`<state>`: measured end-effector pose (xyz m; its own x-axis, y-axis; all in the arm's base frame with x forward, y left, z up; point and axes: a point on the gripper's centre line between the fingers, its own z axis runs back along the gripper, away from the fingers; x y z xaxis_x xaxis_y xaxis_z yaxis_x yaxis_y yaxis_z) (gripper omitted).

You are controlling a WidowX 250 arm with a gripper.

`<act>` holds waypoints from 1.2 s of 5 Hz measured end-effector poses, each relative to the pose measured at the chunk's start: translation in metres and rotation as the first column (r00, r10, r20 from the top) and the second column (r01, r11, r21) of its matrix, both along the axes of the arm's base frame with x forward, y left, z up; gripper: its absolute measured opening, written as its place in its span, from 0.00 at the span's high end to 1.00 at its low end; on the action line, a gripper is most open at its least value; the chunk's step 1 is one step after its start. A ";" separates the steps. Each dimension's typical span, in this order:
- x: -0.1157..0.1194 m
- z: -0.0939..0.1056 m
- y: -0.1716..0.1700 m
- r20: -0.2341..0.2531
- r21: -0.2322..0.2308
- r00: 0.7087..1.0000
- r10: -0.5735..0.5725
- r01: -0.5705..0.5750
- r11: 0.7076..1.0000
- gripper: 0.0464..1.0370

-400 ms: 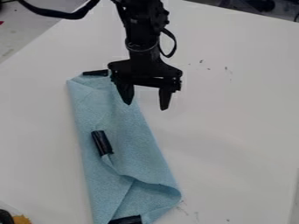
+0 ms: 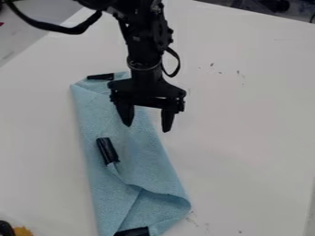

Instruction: Unfold the cloth from left to top right

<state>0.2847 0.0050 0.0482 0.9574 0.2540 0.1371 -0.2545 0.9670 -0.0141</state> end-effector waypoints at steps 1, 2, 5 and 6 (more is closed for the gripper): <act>-0.015 0.012 0.005 0.028 0.017 0.998 0.060 -0.060 0.998 0.04; -0.035 0.005 0.018 0.027 0.013 0.993 0.118 -0.118 0.993 0.04; -0.060 -0.027 0.044 -0.006 -0.056 0.991 0.136 -0.136 0.989 0.04; -0.057 -0.034 0.044 -0.031 -0.067 0.993 0.118 -0.120 0.991 0.09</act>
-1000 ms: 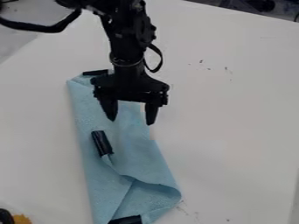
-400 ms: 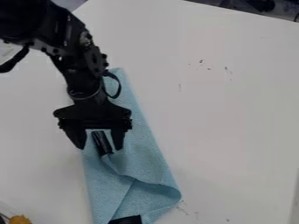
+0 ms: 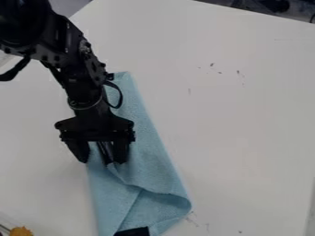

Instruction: Unfold the cloth from left to top right

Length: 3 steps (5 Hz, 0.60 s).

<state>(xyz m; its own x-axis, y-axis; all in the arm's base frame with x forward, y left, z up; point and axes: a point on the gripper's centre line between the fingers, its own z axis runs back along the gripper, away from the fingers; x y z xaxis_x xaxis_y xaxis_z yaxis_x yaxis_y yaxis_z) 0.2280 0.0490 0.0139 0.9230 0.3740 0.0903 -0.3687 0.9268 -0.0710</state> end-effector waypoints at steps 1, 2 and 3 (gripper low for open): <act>0.008 -0.001 0.002 -0.026 -0.005 0.999 -0.027 0.027 1.000 0.24; 0.015 0.003 0.001 -0.049 0.012 0.998 -0.032 0.033 0.999 0.19; 0.019 0.010 0.000 -0.085 0.073 0.996 -0.024 0.030 0.997 0.03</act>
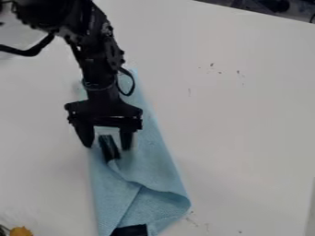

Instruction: Unfold the cloth from left to top right

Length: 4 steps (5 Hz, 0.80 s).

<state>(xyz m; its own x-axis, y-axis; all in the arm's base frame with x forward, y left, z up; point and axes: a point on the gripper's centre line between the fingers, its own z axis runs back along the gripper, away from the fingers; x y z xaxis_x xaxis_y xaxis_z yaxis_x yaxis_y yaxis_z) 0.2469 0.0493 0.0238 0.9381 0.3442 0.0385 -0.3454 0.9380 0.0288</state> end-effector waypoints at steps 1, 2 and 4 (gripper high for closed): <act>-0.004 0.006 -0.004 -0.032 0.054 0.999 0.018 -0.016 0.998 0.03; -0.003 0.008 -0.006 -0.022 0.060 0.999 0.029 -0.028 0.998 0.04; -0.001 0.002 -0.012 -0.011 0.022 1.000 0.010 -0.010 1.000 0.35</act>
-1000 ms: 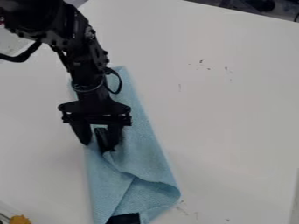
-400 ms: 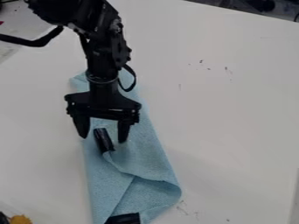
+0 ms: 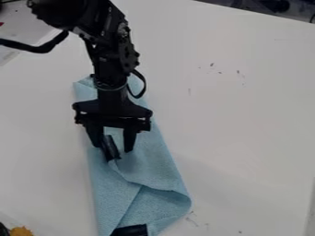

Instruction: Unfold the cloth from left to top right

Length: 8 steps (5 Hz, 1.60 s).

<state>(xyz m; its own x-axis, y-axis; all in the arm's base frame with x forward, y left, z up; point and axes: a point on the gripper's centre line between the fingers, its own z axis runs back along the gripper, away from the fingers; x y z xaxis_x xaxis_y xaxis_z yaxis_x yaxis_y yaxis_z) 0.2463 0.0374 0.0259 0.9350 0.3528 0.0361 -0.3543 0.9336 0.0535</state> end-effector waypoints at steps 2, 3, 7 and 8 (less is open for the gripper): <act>0.003 -0.010 0.002 -0.025 -0.023 1.000 -0.015 0.014 1.000 0.33; 0.005 -0.008 0.002 -0.023 -0.022 1.000 -0.010 0.009 1.000 0.07; 0.007 -0.019 0.006 -0.019 -0.059 1.000 -0.005 0.004 0.998 0.29; 0.005 -0.019 0.008 -0.028 -0.050 1.000 -0.002 0.001 0.999 0.26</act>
